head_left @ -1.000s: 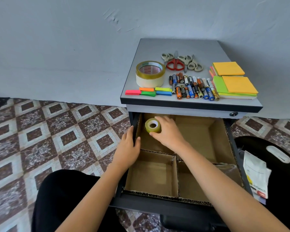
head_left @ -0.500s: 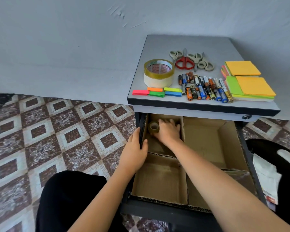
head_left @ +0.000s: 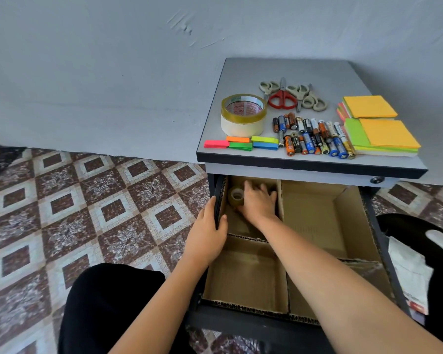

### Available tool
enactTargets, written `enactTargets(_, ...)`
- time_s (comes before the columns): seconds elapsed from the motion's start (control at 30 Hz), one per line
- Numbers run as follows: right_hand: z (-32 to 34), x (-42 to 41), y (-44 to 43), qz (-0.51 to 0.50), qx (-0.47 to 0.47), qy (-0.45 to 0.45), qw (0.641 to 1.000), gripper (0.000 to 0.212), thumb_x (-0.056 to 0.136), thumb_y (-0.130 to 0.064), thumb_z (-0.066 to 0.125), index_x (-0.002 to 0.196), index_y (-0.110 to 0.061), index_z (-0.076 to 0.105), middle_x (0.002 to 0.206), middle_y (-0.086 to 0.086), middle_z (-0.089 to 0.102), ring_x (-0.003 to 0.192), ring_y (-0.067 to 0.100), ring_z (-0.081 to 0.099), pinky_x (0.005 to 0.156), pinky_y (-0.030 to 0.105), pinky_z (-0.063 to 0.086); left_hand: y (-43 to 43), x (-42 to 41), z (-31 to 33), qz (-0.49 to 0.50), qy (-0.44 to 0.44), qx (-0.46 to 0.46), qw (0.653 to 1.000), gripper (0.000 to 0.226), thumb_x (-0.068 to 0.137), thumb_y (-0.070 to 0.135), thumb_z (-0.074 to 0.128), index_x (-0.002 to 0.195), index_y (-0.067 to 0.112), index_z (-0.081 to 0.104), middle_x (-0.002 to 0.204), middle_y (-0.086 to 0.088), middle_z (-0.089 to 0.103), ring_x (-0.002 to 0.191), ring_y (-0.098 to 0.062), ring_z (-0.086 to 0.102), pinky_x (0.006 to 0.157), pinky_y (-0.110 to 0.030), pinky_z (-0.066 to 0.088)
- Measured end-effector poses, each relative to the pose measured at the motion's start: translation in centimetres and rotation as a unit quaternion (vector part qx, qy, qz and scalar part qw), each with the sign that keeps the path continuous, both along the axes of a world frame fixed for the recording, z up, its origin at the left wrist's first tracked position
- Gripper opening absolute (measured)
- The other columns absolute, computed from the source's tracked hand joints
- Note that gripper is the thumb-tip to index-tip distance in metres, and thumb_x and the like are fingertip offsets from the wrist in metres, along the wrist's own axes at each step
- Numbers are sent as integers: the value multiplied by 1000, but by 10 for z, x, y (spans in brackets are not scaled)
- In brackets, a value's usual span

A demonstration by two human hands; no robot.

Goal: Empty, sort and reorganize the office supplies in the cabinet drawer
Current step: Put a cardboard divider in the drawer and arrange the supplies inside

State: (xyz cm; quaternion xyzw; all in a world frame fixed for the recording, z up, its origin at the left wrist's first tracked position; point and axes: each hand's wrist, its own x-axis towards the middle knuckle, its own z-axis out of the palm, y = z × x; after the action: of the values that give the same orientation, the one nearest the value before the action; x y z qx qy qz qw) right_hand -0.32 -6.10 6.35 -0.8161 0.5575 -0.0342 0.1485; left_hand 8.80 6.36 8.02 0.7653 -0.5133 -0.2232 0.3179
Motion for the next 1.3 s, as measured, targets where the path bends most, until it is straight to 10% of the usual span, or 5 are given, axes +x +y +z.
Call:
enactTargets(0.5,17,-13,14,10,-11,-87,996,68,86,-34,64,144,-23,29,143,8,42,136,30,30,109,49,26,-2,1,-3,0,-6,6,1000,57,99,32,40,149,21,16,149,-5,34,130,-23,42,95,-31,41)
enactTargets(0.97,99,-69,48,87,-39,-250,964,40,88,-27,63,127,-22,56,119,-5,57,102,2,52,82,9,38,-11,13,37,42,-49,-202,977,37,95,16,49,132,11,48,122,-7,46,109,-20,51,89,-27,46)
enactTargets(1.3,184,-73,-19,78,-119,-282,949,47,85,-23,67,130,-17,54,122,1,59,105,9,53,87,20,38,-94,67,142,-8,-42,-190,981,32,95,19,49,127,16,53,116,-3,56,99,-12,52,84,-23,39)
